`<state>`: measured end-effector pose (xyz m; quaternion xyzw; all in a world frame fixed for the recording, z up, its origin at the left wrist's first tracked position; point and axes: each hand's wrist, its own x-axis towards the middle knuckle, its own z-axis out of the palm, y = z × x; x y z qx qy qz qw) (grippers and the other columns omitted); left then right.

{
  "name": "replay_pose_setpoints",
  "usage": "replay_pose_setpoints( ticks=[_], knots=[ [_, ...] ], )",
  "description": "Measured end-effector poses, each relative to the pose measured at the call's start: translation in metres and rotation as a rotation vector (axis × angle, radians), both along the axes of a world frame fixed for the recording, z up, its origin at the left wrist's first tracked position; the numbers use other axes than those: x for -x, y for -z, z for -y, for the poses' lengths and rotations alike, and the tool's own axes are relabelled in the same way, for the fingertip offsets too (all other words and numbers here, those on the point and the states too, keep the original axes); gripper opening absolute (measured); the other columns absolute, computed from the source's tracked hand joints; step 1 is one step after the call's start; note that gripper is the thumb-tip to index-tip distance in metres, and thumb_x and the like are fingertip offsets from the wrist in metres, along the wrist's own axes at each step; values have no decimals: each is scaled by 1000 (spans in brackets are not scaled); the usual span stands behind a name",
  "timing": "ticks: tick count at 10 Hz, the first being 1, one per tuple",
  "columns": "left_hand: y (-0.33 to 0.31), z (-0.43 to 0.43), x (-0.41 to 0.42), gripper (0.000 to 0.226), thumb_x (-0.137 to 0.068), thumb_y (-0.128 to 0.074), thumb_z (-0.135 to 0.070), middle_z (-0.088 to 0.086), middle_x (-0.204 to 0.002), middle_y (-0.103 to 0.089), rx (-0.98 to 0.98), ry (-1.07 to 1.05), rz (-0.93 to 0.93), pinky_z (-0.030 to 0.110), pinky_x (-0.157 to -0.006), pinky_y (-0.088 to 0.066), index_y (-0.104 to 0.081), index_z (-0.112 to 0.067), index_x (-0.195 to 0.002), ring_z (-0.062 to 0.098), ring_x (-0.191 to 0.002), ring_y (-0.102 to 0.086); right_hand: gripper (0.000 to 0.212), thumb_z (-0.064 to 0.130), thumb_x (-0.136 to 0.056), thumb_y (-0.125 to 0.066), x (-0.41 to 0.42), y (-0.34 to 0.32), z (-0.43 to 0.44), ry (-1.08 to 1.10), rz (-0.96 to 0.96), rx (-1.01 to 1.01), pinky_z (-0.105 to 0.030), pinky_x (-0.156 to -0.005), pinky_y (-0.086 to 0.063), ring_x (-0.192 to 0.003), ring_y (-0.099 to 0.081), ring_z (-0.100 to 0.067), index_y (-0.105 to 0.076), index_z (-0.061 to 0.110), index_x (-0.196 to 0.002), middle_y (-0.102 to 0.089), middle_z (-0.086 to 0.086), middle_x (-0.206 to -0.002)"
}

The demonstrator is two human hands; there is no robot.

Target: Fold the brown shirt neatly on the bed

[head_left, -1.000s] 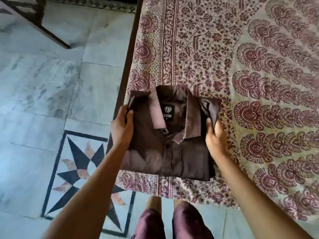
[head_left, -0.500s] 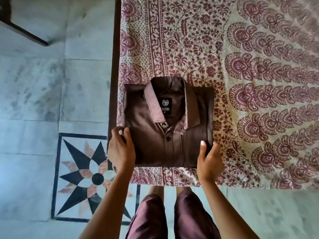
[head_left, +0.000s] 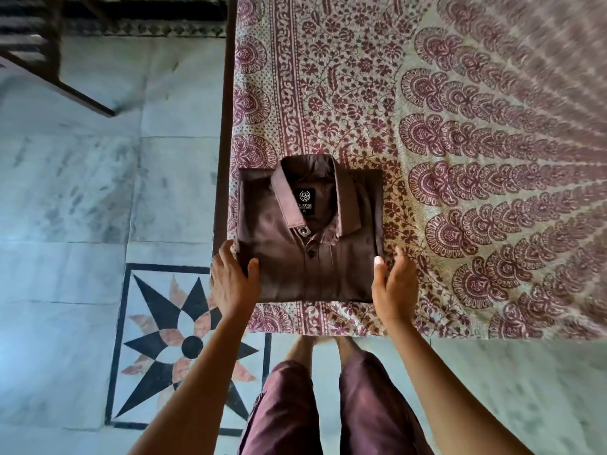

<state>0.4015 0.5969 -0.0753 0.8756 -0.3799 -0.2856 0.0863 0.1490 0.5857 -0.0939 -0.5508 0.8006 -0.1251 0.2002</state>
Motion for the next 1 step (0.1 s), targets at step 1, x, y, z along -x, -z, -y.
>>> replay_pose_setpoints(
  ticks=[1],
  knots=[
    [-43,-7,16,66,-84,-60,-30,14,-137,-40,57,74,-77,51,-103,-33,-27,-19,-140,36,-122,-42,76,57,-87,-22,6,-44,-5,-121,114,-14,-37,-99,-37,-122,-46,-32,-34,3,-140,-45,-20,-137]
  ],
)
